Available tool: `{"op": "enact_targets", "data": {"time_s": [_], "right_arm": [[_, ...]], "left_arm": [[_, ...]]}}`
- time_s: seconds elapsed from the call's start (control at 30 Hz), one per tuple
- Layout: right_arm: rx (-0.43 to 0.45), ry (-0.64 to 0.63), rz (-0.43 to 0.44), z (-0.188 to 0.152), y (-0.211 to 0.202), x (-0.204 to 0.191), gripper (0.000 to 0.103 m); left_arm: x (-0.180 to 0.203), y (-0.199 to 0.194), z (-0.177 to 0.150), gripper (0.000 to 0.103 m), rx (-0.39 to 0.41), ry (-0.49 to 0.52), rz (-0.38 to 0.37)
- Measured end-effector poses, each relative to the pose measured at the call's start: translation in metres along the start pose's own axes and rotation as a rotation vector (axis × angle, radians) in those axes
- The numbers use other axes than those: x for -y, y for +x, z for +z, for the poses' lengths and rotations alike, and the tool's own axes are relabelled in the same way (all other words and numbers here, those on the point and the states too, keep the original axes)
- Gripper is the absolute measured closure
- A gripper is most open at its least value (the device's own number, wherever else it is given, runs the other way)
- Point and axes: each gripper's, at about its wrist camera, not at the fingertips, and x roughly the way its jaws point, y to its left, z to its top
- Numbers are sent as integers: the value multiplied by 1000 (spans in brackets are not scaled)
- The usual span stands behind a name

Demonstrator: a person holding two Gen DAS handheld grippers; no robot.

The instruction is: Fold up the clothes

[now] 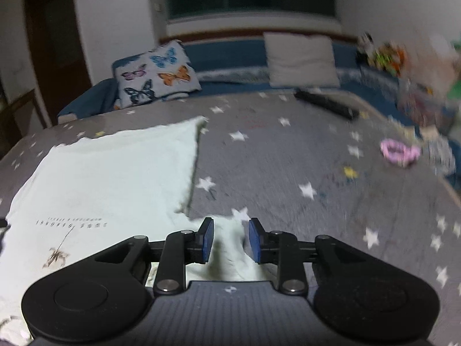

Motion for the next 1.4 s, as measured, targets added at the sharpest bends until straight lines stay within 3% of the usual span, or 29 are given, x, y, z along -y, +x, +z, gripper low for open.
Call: {"op": "enact_targets", "data": {"time_s": [0.23,0.37,0.63,0.73,1.1,1.4], "right_arm": [[-25,-153,128,-9,-13,-38,57],[-54,-246,188,-24,-21,-61,55],[-90,-344,269,-51,-31,-97,52],[-93,-378,279,-59,-35,-106,52],[-93,-447,297,-81,-51,-117,48],[-68,-475,301,-80,-62,-122,46]], "left_arm": [[23,-21,-14,28,40,98,-17],[36,-31,-29,20,60,177,-16],[55,-45,-57,16,83,260,-27],[59,-50,-66,11,99,281,-29],[69,-58,-90,9,130,341,-15],[66,-63,-99,8,134,315,-18]]}}
